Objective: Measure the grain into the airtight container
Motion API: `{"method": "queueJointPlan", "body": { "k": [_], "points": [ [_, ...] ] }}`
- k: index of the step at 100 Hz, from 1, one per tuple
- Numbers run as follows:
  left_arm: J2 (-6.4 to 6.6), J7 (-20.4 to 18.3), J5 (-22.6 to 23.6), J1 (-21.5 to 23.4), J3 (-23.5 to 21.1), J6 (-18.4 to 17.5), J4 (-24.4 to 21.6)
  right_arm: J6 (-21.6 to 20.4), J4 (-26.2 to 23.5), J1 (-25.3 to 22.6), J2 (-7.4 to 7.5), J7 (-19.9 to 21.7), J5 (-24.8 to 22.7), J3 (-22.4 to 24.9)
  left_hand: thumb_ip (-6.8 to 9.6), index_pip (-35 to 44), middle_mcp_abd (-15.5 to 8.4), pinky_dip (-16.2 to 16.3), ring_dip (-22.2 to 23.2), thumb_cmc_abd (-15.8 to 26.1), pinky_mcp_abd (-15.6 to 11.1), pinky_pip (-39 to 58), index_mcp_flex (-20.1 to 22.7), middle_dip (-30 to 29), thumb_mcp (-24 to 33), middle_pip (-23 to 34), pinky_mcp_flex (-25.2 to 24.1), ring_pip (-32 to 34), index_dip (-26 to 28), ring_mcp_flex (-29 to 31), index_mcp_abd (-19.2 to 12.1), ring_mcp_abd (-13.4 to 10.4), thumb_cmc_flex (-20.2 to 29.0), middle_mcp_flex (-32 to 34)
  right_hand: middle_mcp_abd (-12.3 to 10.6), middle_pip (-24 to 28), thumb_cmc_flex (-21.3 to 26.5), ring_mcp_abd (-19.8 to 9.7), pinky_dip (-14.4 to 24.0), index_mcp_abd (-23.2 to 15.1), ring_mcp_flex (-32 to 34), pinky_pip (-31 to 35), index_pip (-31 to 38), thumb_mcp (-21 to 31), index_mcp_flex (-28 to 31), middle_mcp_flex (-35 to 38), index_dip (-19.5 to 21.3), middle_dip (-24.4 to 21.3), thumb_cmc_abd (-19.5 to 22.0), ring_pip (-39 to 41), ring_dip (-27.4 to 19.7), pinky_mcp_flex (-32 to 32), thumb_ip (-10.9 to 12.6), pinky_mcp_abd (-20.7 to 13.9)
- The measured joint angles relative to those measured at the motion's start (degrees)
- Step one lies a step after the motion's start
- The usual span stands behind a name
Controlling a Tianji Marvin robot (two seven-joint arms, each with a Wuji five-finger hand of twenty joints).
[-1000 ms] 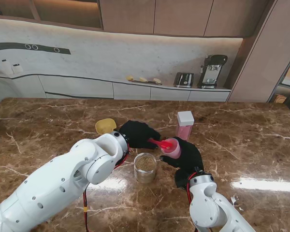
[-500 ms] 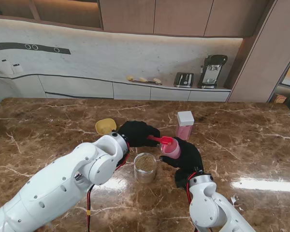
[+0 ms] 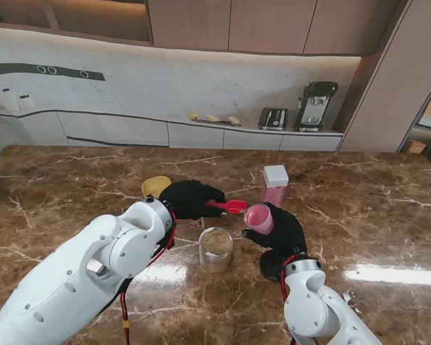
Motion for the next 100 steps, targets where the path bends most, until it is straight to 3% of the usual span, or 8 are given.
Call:
{"method": "queueJointPlan", "body": {
  "k": [19, 41, 57, 86, 100],
  "points": [
    [0.98, -4.27, 0.4, 3.24, -4.12, -1.99, -1.57, 0.14, -0.27, -0.18, 0.02, -0.16, -0.13, 0.3, 0.0, 0.0, 0.0, 0.0, 0.0, 0.0, 0.0, 0.0, 0.0, 0.06, 0.0, 0.0, 0.0, 0.0, 0.0, 0.0, 0.0, 0.0, 0.0, 0.0, 0.0, 0.0, 0.0, 0.0, 0.0, 0.0, -0.01, 0.0, 0.0, 0.0, -0.01, 0.0, 0.0, 0.0, 0.0, 0.0, 0.0, 0.0, 0.0, 0.0],
    [2.37, -8.69, 2.19, 4.01, -5.0, -3.51, -1.12, 0.25, -0.26, 0.01, 0.05, -0.16, -0.13, 0.02, 0.0, -0.01, 0.0, 0.01, 0.01, 0.0, 0.0, 0.0, 0.0, 0.1, 0.0, 0.0, 0.0, 0.0, 0.0, 0.0, 0.0, 0.0, 0.0, 0.0, 0.0, 0.0, 0.0, 0.0, 0.0, 0.0, -0.01, 0.0, 0.0, 0.0, -0.01, 0.0, 0.0, 0.0, 0.0, 0.0, 0.0, 0.0, 0.0, 0.0],
    [3.15, -12.74, 1.93, 1.93, -2.95, -2.78, 1.19, 0.41, -0.2, 0.19, 0.05, -0.09, -0.07, -0.26, 0.0, -0.01, 0.0, 0.01, 0.01, 0.0, 0.01, 0.0, 0.0, 0.1, 0.0, 0.0, 0.0, 0.0, 0.0, 0.0, 0.24, 0.0, 0.02, 0.0, 0.0, 0.0, 0.0, 0.0, 0.0, 0.0, -0.01, 0.0, 0.0, 0.0, -0.01, 0.0, 0.0, 0.0, 0.0, 0.0, 0.0, 0.0, 0.0, 0.0],
    [3.77, -15.9, 0.1, -3.51, 2.15, 0.97, 5.07, 0.42, -0.21, 0.23, 0.04, 0.02, -0.05, -0.23, 0.0, -0.01, 0.0, 0.01, 0.01, 0.02, 0.01, 0.0, 0.06, 0.1, 0.08, 0.0, 0.0, 0.0, -0.21, 0.0, 1.35, 0.0, 0.04, 0.0, 0.0, 0.0, 0.0, -0.01, 0.0, 0.0, -0.01, 0.0, 0.0, 0.0, -0.01, 0.0, 0.0, 0.0, 0.0, 0.0, 0.0, 0.0, 0.0, 0.0],
    [3.94, -16.83, -1.25, -5.46, 3.95, 1.65, 6.11, 0.42, -0.21, 0.22, 0.03, -0.02, 0.0, -0.21, 0.0, 0.0, 0.0, 0.01, 0.01, 0.03, 0.01, 0.0, 0.07, 0.11, 0.08, 0.0, 0.0, 0.0, -3.01, 0.0, 2.38, 0.0, 0.05, 0.0, 0.0, 0.0, 0.0, 0.0, 0.0, 0.0, -0.01, 0.0, 0.0, 0.0, -0.01, 0.0, 0.0, 0.0, 0.0, 0.0, 0.0, 0.0, 0.0, 0.0]
  ]
}}
